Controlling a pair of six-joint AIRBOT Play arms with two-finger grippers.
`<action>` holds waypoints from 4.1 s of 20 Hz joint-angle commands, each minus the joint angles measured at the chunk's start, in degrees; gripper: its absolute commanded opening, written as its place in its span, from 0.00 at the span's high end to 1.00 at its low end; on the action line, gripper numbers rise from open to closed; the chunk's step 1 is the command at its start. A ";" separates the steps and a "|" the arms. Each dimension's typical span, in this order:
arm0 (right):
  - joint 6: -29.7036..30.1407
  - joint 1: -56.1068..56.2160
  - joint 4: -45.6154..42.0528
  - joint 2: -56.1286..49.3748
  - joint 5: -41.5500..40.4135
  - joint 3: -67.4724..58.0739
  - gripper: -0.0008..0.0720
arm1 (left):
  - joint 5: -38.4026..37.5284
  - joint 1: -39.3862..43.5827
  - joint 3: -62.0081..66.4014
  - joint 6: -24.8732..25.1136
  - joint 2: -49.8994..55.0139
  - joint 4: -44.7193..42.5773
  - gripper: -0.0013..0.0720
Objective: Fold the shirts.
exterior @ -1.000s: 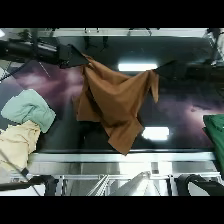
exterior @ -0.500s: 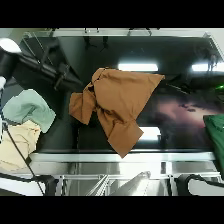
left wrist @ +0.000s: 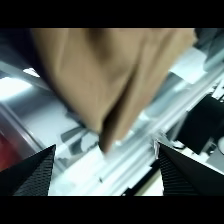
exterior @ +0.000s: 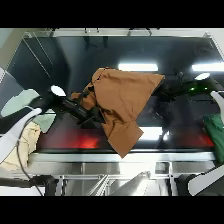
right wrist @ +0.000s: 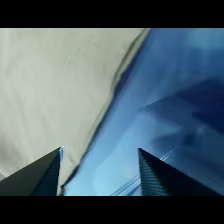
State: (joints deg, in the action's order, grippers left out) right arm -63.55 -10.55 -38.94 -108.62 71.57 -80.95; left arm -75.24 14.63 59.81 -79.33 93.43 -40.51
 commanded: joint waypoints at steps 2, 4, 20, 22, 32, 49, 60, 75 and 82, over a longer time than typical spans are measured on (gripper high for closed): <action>-0.72 3.48 6.47 -3.26 0.90 -0.98 0.38 | 4.09 6.23 6.54 -0.22 9.22 0.13 0.04; 0.68 4.26 11.23 -4.00 0.81 -0.98 0.38 | 3.78 7.34 12.04 -0.28 13.20 0.13 0.04; 15.32 -9.53 31.04 44.92 8.04 -0.98 0.97 | -18.23 -7.26 47.45 4.07 -16.92 24.00 0.94; 16.48 -10.19 28.06 55.76 -2.25 -0.98 0.97 | -17.97 -11.65 53.70 4.31 -22.14 22.45 0.94; 20.76 -2.91 20.50 48.50 -13.09 -0.94 0.97 | -16.13 -20.13 31.12 9.66 -27.80 11.54 0.94; 3.93 -20.79 11.69 12.79 22.49 -4.15 0.53 | -23.19 -31.63 41.05 7.39 12.57 0.92 0.01; 8.26 -23.34 -12.96 16.87 6.80 25.75 0.29 | -8.48 -20.37 -0.52 8.55 -8.24 -6.40 0.04; 8.04 -13.92 -13.88 12.13 8.41 27.34 0.39 | -0.04 -9.31 -5.97 6.16 -10.27 -11.91 0.04; 7.56 -13.88 -13.79 12.13 8.90 27.34 0.51 | 11.50 -13.94 -5.99 6.19 -10.25 -11.85 0.04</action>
State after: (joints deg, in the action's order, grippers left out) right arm -55.72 -24.49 -51.83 -96.47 81.60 -53.60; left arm -69.71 1.23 53.84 -73.10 83.20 -52.10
